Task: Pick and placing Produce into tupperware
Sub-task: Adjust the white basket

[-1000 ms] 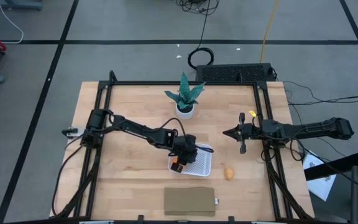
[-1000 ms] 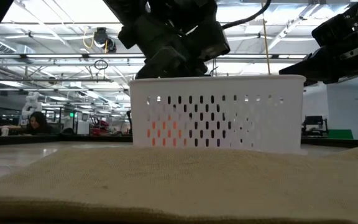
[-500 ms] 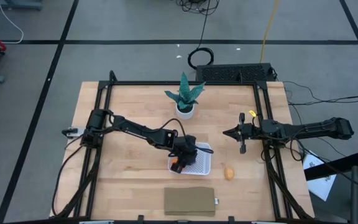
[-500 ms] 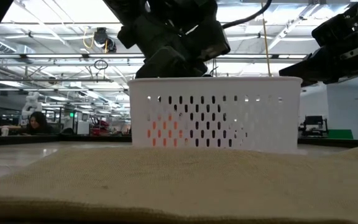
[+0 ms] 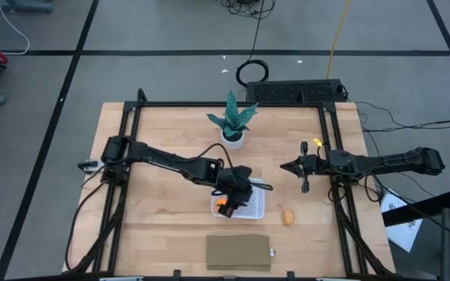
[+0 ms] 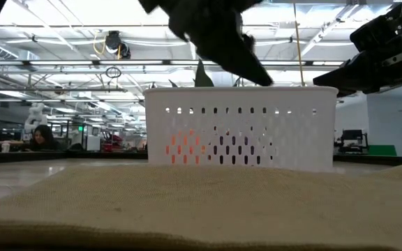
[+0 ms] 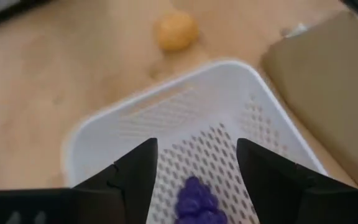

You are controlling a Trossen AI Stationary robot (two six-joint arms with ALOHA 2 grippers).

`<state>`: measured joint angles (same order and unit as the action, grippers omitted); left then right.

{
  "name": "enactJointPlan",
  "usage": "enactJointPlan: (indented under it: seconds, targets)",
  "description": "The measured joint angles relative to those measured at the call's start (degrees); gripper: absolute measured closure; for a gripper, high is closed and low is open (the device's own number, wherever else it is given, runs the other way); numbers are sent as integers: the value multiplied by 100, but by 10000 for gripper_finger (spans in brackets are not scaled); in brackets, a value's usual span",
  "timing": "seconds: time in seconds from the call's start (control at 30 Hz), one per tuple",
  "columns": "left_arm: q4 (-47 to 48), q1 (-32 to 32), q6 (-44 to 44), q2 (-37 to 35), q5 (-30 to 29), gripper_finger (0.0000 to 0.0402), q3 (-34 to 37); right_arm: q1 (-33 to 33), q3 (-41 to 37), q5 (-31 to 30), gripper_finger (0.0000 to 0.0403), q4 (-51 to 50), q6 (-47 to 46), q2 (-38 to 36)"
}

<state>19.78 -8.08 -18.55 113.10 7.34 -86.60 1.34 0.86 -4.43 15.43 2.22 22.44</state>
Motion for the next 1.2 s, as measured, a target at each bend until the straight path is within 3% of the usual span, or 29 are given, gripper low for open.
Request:
enactJointPlan:
  seconds: [0.17,0.33,0.63,0.87,1.2]
  targets:
    - [692,16,380,-468,-754,203,-164,0,0,0,403,42,-2,8]
    - [1320,59,435,-830,-1449,259,-91,0,0,0,403,52,-2,13]
    - [1015,453,638,-1044,-1476,394,811,0,0,0,403,46,-2,22]
    - [533,744,985,-1049,-1394,398,1489,0,0,0,403,60,1,31]
    - [567,666,1245,-1052,-1287,395,1575,-2,0,0,403,65,15,31]
